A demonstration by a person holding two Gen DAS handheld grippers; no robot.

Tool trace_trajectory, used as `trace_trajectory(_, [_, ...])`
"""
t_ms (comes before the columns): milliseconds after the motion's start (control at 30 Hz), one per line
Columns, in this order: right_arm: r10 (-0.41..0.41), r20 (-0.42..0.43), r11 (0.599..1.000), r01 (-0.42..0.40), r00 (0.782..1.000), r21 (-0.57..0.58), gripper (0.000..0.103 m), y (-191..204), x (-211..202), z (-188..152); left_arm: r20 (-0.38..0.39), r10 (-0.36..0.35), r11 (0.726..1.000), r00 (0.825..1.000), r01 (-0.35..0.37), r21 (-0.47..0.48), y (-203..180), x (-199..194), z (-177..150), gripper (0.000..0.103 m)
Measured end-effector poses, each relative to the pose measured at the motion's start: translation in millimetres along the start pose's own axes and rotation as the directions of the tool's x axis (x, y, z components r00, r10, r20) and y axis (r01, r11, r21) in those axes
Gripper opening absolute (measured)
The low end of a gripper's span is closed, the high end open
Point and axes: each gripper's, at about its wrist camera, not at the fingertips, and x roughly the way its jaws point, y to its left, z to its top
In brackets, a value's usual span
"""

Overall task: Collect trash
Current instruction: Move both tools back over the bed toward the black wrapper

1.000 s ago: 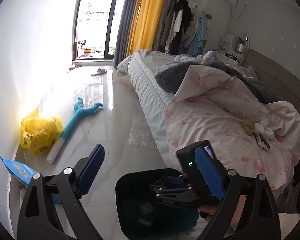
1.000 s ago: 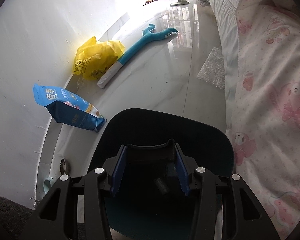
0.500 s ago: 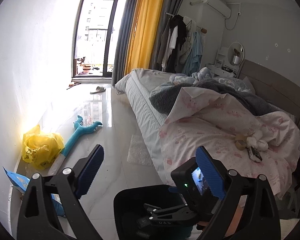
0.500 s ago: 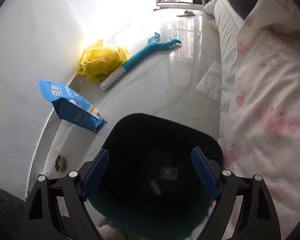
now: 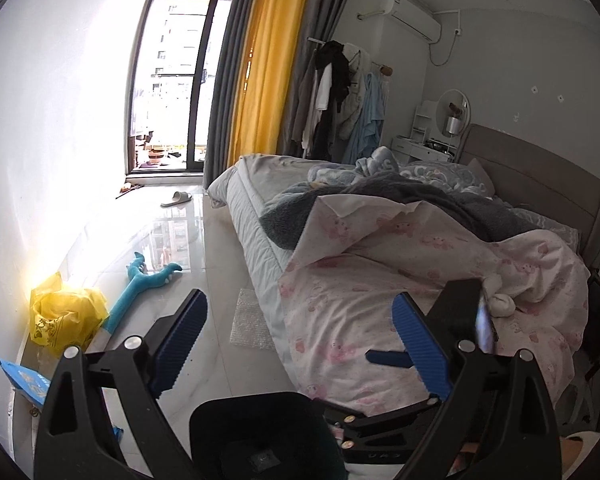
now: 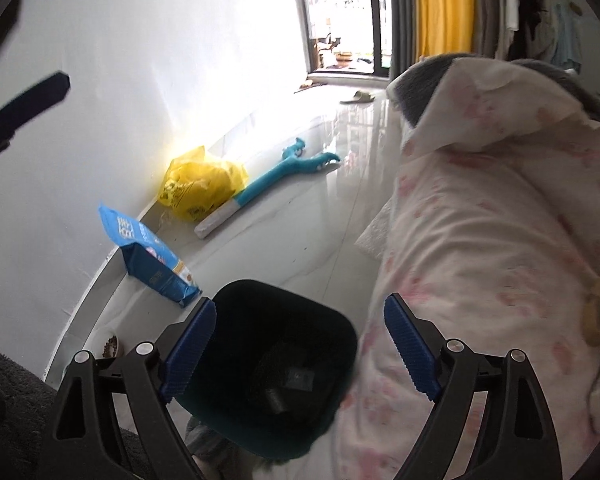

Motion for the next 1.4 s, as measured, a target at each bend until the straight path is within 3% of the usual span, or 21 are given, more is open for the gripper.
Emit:
trace_trajectory(367, [-0.139, 0.099, 0.988, 0.130, 0.985, 0.086, 0.090, -83, -71, -13, -0.028, -0.067, 0.996, 0.997, 0.069, 0.056, -64, 31, 0, 0.095])
trace_trajectory(800, [-0.241, 0.124, 0.953, 0.210, 0.963, 0.217, 0.091, -180, -129, -45, -0.165, -0.165, 0.975, 0.972, 0.186, 0.120, -131, 88, -19, 0.096])
trace_trajectory(1167, [-0.305, 0.081, 0.916, 0.270, 0.949, 0.296, 0.092, -255, -150, -78, -0.262, -0.291, 0.925, 0.920, 0.341, 0.170, -198, 136, -37, 0.096])
trace_trajectory(1400, [-0.281, 0.098, 0.878, 0.215, 0.955, 0.428, 0.092, -304, -167, -99, -0.333, -0.330, 0.897, 0.883, 0.403, 0.182, -233, 163, -53, 0.096])
